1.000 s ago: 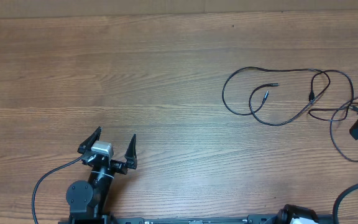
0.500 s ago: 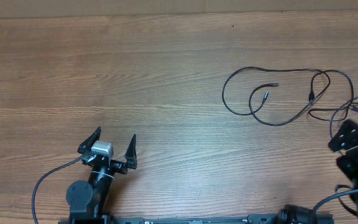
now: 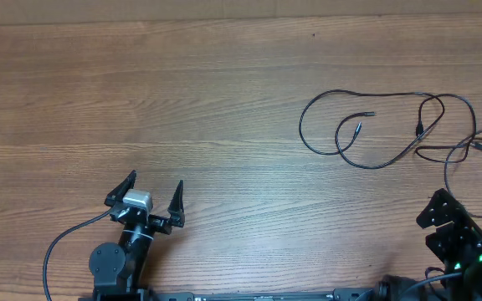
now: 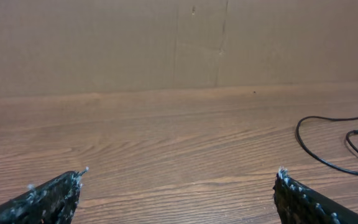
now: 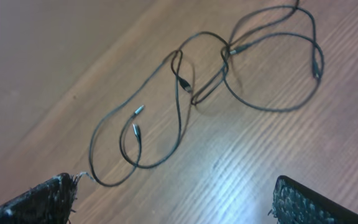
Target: Untangle cables
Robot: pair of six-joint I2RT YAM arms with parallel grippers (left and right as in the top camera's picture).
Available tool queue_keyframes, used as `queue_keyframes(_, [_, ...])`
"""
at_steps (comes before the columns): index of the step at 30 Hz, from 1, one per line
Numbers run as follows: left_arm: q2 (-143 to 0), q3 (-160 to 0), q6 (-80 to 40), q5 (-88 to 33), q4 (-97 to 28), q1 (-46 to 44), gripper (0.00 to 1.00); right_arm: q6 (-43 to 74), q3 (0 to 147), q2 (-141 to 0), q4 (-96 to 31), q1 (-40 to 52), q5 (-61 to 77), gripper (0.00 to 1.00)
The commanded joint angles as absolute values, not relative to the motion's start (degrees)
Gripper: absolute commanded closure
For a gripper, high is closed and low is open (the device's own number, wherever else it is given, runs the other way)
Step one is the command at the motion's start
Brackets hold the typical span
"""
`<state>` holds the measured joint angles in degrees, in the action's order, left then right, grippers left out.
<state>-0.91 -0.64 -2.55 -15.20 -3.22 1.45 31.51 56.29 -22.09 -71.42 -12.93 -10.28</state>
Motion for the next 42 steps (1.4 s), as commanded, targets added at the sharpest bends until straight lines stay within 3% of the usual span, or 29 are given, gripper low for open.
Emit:
queue_keyframes(1, [-0.3,-0.3,-1.3,-15.0,-3.1,1.0,0.01,31.7,53.1,-18.9,-68.9,-12.8,-10.2,0.0])
queue_keyframes(17, [-0.3,-0.3,-1.3,-15.0,-3.0,1.0,0.0,31.7,33.1,-8.4,-45.1,-12.8,-10.2,0.0])
queue_keyframes(30, [-0.3,-0.3,-1.3,-15.0,-3.1,1.0,0.0,31.7,19.7,-2.6,-33.2,-12.8,-10.2,0.0])
queue_keyframes(37, [-0.3,-0.3,-1.3,-15.0,-3.0,1.0,0.01,31.7,12.0,-0.2,-15.2,-12.8,-10.2,0.0])
queue_keyframes(42, [-0.3,-0.3,-1.3,-15.0,-3.1,1.0,0.01,31.7,10.7,-0.2,-13.8,-12.8,-10.2,0.0])
